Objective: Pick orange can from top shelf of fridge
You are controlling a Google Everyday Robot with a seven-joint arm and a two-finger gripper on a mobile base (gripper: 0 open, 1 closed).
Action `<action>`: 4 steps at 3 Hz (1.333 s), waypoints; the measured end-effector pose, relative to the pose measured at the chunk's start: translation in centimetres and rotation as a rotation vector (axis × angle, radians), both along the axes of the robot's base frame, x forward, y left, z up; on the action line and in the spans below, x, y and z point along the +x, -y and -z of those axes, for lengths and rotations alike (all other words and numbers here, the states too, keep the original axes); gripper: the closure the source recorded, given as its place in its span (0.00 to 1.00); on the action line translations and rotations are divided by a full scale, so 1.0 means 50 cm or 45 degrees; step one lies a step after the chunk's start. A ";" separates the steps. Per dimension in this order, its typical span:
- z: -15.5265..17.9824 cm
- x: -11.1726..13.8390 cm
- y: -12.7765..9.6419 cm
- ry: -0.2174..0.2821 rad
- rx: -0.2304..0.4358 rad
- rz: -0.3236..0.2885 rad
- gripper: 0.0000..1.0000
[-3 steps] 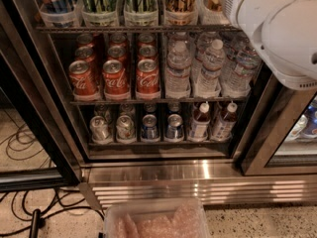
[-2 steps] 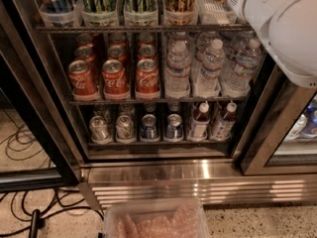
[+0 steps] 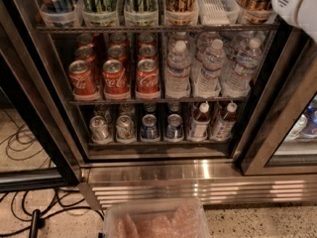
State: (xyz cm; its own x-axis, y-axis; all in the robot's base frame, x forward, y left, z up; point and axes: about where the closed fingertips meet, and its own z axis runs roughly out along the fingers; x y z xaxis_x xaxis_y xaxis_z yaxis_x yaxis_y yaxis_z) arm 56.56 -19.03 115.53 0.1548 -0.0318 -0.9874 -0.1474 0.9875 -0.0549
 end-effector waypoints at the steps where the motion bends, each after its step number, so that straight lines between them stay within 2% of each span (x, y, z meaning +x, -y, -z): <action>1: -0.016 -0.038 0.028 -0.102 0.115 -0.075 1.00; 2: -0.013 -0.060 0.031 -0.199 0.174 -0.191 1.00; 3: 0.006 -0.074 -0.007 -0.264 0.143 -0.264 1.00; 4: 0.009 -0.077 -0.024 -0.278 0.125 -0.286 1.00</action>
Offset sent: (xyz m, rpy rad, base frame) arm -0.1217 0.0529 -0.1024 0.0629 0.7102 0.6778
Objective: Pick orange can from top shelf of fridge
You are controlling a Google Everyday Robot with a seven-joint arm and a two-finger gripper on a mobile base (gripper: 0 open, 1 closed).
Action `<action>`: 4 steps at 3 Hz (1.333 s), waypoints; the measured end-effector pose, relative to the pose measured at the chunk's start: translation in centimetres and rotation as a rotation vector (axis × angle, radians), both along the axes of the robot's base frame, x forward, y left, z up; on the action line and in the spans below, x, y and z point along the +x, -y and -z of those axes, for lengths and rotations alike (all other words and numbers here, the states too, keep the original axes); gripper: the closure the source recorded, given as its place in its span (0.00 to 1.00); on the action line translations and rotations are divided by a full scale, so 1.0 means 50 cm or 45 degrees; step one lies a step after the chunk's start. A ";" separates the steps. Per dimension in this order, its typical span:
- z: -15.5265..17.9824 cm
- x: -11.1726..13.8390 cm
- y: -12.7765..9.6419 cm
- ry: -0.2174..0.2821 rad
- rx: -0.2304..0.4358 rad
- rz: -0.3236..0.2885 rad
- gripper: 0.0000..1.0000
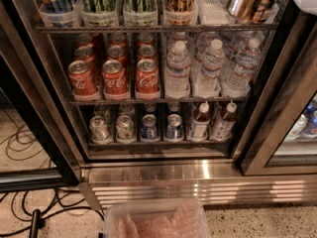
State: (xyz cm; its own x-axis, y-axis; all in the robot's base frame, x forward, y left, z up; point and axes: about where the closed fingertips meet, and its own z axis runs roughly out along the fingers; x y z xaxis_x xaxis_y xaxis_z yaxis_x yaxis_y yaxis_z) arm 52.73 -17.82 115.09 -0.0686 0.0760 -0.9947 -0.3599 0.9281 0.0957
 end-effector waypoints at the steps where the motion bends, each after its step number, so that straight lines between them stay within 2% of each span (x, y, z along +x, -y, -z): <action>1: 0.095 -0.026 -0.065 -0.138 -0.051 -0.133 1.00; 2: 0.221 -0.093 -0.141 -0.341 -0.108 -0.334 1.00; 3: 0.289 -0.174 -0.209 -0.468 -0.169 -0.553 1.00; 4: 0.331 -0.256 -0.258 -0.562 -0.201 -0.777 1.00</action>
Offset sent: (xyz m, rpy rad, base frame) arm -0.1168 0.1124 -0.2069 -0.1467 0.5426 0.5332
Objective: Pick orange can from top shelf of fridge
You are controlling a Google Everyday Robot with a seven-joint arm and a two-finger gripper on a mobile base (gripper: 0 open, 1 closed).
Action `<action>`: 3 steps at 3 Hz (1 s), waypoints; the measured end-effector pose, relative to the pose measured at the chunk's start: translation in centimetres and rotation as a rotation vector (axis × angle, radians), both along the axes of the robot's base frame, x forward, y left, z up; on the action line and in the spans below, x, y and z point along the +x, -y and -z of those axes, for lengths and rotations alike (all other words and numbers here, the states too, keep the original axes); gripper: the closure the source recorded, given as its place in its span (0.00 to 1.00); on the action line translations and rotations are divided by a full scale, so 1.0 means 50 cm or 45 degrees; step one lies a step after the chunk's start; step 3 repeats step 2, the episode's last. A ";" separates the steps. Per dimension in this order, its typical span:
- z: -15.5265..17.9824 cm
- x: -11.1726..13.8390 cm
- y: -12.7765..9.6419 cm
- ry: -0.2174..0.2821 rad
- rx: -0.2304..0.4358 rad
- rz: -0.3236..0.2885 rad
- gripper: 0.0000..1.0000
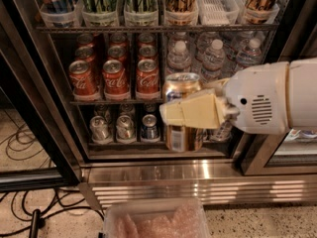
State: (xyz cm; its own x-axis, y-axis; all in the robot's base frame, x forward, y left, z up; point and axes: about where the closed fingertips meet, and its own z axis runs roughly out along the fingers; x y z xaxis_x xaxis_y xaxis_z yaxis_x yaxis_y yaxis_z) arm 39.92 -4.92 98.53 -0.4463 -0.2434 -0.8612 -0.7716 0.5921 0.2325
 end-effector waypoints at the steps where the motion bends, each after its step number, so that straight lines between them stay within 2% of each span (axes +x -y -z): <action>1: 0.007 -0.031 -0.014 -0.037 -0.017 -0.069 1.00; 3: 0.007 -0.031 -0.014 -0.037 -0.017 -0.069 1.00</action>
Offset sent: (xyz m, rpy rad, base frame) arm -0.0154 0.0069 -0.0037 -0.0130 0.0292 0.0534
